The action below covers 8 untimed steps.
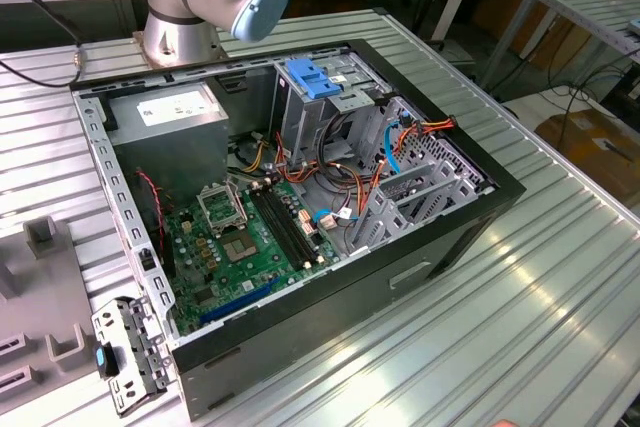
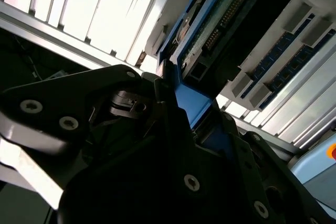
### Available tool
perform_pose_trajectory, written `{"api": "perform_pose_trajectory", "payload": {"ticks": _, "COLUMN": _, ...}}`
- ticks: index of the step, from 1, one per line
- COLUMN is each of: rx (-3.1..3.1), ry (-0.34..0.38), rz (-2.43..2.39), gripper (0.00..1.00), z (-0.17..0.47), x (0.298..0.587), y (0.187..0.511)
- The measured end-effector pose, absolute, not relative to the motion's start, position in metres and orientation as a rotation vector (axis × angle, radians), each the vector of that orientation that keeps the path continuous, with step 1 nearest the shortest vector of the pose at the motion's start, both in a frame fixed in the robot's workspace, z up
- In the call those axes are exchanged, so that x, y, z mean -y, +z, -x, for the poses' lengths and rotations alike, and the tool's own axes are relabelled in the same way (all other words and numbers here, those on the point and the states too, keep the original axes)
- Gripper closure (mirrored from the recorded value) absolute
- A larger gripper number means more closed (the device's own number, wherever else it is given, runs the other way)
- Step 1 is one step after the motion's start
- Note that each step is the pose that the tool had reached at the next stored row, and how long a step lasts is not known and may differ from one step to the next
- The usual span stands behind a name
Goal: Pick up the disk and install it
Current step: 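Pick up the disk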
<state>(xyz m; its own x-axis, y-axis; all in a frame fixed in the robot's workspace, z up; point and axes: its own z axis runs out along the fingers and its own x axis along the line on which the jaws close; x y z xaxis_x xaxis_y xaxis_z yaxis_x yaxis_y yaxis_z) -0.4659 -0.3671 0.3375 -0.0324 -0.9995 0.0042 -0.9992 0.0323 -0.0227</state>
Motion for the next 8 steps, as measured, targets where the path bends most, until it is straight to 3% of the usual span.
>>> {"api": "perform_pose_trajectory", "payload": {"ticks": 8, "rx": -2.248, "ry": -0.030, "rz": 2.176, "gripper": 0.63, "z": 0.4659, "x": 0.3671, "y": 0.3450}}
